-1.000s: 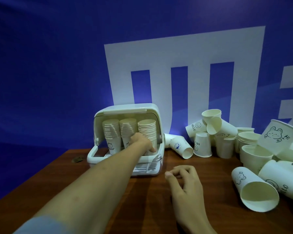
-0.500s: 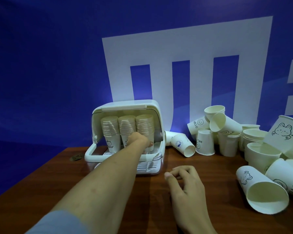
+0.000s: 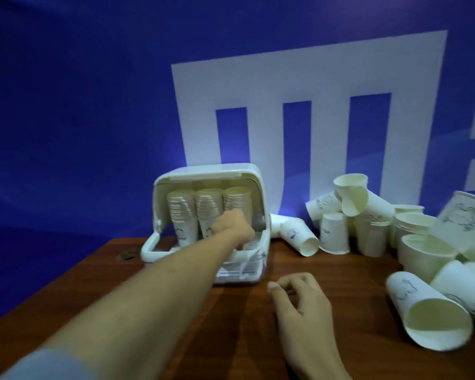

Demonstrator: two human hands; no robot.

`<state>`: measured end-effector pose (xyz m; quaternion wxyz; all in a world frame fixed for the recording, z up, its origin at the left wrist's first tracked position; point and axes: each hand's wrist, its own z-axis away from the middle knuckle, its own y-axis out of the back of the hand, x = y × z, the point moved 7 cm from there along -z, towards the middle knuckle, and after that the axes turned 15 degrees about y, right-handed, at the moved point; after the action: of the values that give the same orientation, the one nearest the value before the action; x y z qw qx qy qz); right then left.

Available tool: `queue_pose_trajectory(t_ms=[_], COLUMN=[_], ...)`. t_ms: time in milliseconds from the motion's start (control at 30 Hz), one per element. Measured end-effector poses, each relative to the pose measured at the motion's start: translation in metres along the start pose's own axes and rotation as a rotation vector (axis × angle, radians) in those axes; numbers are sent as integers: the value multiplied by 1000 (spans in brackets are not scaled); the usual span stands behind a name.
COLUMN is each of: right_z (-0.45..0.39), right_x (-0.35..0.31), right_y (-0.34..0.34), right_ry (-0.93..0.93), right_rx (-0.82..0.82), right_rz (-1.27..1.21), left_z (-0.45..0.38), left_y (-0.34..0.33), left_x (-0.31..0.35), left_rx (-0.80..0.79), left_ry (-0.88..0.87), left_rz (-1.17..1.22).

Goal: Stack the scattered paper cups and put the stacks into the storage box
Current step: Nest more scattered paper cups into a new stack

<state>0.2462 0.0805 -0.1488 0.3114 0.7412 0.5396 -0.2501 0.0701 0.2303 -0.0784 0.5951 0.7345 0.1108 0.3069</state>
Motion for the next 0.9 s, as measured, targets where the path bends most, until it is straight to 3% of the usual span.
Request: queue_pose_trajectory(t_ms=[233, 333, 467, 633, 767, 900], right_z=[3, 3, 1, -1, -3, -7], right_x=[-1, -2, -3, 8, 9, 9], right_y=[4, 6, 15, 38, 50, 56], right_ry=[-57, -49, -50, -125, -105, -61], right_rx=[43, 44, 102, 325, 434, 469], right_rz=[9, 21, 7, -110, -121, -111], left_z=[89, 111, 92, 78, 77, 96], left_y=[54, 38, -16, -67, -80, -76], left_x=[60, 84, 89, 85, 91, 89], left_rx=[336, 293, 51, -152, -207, -372], left_ry=[-431, -557, -321, 1, 70, 73], left_rz=[91, 87, 141, 316, 421, 524])
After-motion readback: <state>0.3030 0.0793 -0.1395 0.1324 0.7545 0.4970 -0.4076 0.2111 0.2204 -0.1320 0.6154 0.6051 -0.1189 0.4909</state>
